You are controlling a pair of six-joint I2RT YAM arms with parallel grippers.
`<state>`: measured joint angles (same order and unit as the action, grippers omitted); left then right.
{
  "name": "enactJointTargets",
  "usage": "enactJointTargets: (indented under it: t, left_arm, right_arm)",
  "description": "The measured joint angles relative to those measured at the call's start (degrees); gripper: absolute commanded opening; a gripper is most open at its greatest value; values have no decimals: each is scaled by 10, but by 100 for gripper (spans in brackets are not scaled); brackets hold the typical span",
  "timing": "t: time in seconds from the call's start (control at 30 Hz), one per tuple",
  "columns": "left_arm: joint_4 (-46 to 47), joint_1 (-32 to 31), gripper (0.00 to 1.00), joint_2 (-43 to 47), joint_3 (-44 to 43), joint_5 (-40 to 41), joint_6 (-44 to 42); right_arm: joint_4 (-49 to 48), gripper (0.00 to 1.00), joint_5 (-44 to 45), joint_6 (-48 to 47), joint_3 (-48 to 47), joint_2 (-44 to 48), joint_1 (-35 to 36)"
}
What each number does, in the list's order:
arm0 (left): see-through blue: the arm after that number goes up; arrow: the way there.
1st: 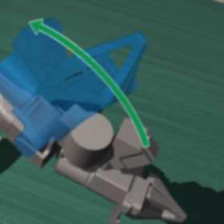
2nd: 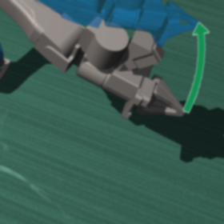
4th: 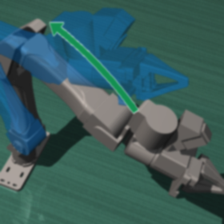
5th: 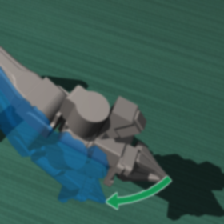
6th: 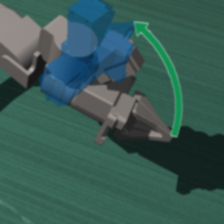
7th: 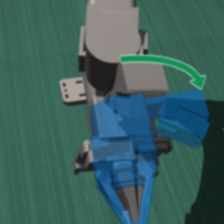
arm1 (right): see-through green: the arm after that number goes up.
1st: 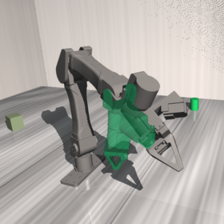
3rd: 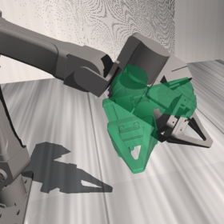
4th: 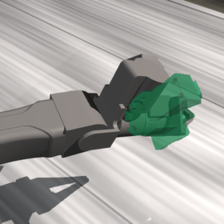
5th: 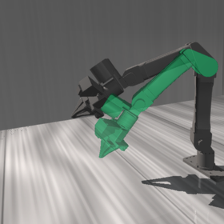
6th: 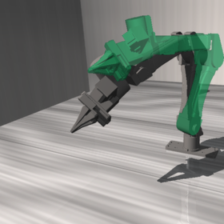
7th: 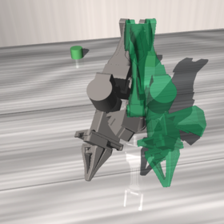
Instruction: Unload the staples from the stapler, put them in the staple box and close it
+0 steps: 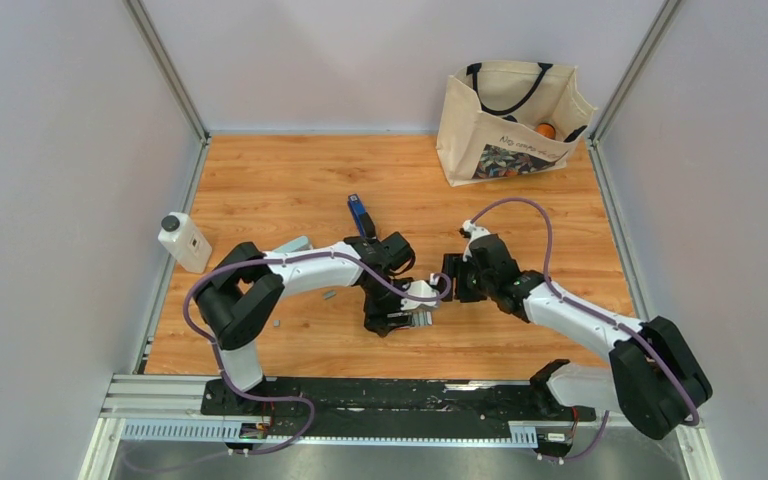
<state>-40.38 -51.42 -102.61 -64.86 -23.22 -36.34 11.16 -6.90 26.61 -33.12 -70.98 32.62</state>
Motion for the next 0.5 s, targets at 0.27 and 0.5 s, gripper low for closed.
enactJointTargets:
  t: [0.27, 0.5]
  left_arm:
    - [1, 5, 82, 40, 14, 12, 27]
    - [10, 71, 82, 106, 14, -40, 84]
  right_arm:
    - [-10, 54, 10, 45, 43, 66, 47]
    - [-24, 36, 26, 83, 42, 55, 128]
